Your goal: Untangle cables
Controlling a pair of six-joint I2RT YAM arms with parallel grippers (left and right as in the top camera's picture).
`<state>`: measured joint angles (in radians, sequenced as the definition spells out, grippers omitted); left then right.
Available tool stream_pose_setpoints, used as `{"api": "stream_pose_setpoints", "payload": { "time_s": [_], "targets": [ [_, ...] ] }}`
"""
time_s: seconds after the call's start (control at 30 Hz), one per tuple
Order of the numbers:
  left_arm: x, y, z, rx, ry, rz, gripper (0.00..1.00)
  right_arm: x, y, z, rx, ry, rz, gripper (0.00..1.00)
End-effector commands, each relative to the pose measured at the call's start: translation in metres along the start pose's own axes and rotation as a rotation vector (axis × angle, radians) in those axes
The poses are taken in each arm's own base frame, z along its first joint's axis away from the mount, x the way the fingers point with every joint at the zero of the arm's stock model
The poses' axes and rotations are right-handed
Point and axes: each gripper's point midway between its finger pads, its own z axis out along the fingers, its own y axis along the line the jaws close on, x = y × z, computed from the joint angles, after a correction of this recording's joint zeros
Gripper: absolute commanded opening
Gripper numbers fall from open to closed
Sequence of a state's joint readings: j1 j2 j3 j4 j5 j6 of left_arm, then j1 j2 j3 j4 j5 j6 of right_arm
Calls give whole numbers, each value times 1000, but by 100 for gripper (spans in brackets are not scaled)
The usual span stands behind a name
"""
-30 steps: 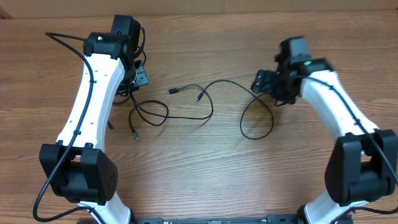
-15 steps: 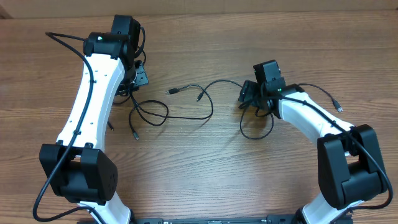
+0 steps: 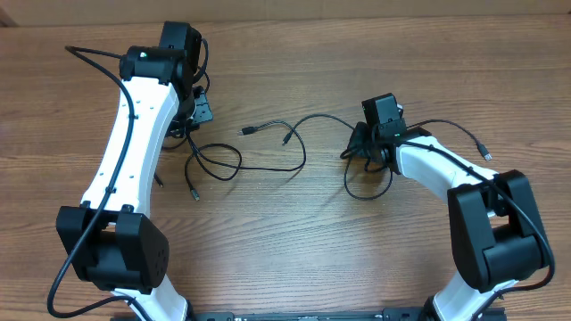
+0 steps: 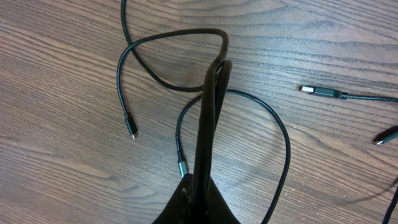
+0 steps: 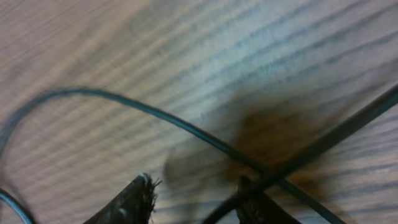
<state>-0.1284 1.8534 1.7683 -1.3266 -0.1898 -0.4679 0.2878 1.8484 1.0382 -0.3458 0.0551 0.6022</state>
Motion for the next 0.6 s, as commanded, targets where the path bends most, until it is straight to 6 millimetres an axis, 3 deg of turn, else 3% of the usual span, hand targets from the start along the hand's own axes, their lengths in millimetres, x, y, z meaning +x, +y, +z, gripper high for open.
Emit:
{"api": "stream_pose_setpoints", "payload": {
  "time_s": [0.0, 0.1, 0.2, 0.23, 0.33, 0.43, 0.47, 0.57],
  "targets": [
    [-7, 1, -19, 33, -50, -6, 4, 5, -4, 4, 13, 14, -1, 39],
    [-7, 1, -19, 32, -50, -6, 4, 6, -1, 3, 1, 24, -2, 27],
    [-6, 1, -19, 31, -48, -6, 4, -2, -2, -5, 7, 42, 8, 8],
    [-6, 1, -19, 31, -47, -6, 4, -9, -2, -11, 10, 46, 4, 4],
    [-6, 1, -19, 31, -47, -6, 4, -41, 1, -37, 2, 49, -41, 4],
    [-6, 1, -19, 31, -47, -6, 4, -88, -3, -84, 4, 43, -69, 4],
    [-6, 1, -19, 31, -47, -6, 4, -114, -6, -112, -4, 21, -80, 4],
    [-6, 1, -19, 31, -47, -6, 4, -160, -18, -170, -20, -49, -95, 4]
  ]
}}
